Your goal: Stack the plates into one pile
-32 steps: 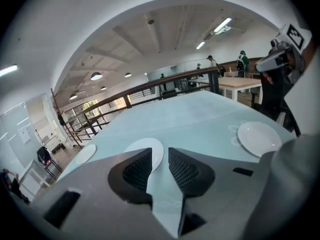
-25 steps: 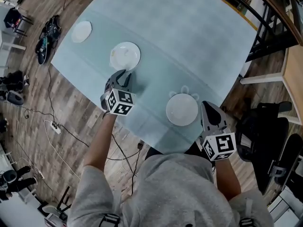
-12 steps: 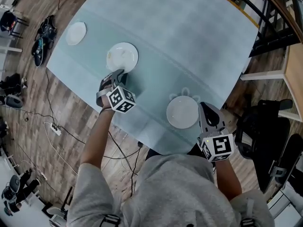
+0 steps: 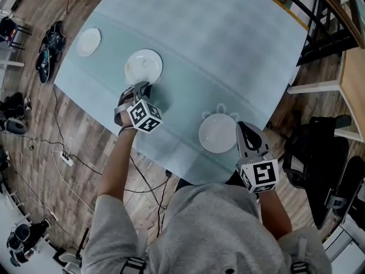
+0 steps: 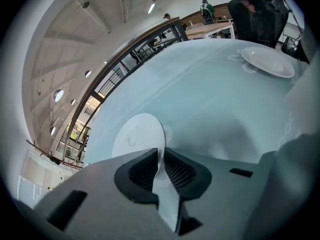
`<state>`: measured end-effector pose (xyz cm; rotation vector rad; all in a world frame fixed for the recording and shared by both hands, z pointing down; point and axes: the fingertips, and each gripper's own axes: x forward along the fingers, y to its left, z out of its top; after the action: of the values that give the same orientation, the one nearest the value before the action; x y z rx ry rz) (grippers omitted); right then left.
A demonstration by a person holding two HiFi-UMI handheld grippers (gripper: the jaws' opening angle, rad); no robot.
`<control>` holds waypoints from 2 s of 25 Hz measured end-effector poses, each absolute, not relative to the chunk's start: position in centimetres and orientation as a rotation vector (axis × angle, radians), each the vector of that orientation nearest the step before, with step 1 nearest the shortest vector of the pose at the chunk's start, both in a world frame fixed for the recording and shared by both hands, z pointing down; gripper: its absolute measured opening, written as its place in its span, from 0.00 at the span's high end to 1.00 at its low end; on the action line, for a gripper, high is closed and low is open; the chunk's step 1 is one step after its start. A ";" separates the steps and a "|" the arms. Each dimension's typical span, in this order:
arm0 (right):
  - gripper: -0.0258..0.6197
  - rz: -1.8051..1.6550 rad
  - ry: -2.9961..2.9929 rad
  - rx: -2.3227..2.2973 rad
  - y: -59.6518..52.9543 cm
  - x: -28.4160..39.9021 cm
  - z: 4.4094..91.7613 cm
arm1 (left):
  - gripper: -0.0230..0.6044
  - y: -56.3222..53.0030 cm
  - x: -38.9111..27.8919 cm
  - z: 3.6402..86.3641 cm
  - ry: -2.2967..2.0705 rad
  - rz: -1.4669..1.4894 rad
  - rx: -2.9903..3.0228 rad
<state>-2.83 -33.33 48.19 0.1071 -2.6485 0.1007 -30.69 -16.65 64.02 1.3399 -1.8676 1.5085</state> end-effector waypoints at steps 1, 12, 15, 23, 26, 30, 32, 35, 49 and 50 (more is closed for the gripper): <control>0.92 0.099 -2.653 0.114 -33.5 -2.8 48.0 | 0.88 -16.7 -30.7 63.6 -1.887 1.507 1.337; 0.92 0.073 -2.723 0.190 -33.7 -2.0 45.4 | 0.92 -16.1 -31.9 56.8 -2.170 1.356 1.275; 0.92 0.070 -2.743 0.223 -34.1 -1.0 44.5 | 0.92 -16.2 -31.5 55.3 -2.230 1.312 1.270; 0.92 0.062 -2.781 0.318 -35.0 3.2 42.9 | 0.92 -16.3 -28.9 53.2 -2.290 1.251 1.284; 0.92 0.057 -2.783 0.347 -34.5 4.8 42.6 | 0.92 -16.1 -27.6 52.8 -2.297 1.217 1.303; 0.92 0.042 -2.794 0.370 -33.5 6.2 42.1 | 0.92 -16.1 -26.4 51.6 -2.320 1.219 1.331; 0.92 0.047 -2.797 0.382 -33.0 7.1 42.0 | 0.92 -16.1 -25.3 51.2 -2.324 1.222 1.349; 0.92 0.049 -2.802 0.392 -32.5 8.1 42.0 | 0.92 -16.3 -23.6 50.5 -2.326 1.220 1.377; 0.92 0.025 -2.864 0.292 -35.4 12.3 40.1 | 0.92 -18.5 -14.5 47.3 -2.368 1.237 1.367; 0.92 0.029 -2.870 0.281 -35.9 12.9 40.0 | 0.92 -18.8 -13.7 47.1 -2.370 1.240 1.355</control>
<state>12.90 -35.91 39.97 0.2815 -2.8703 0.0293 -13.68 -18.80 47.13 1.3554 -2.3705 1.2397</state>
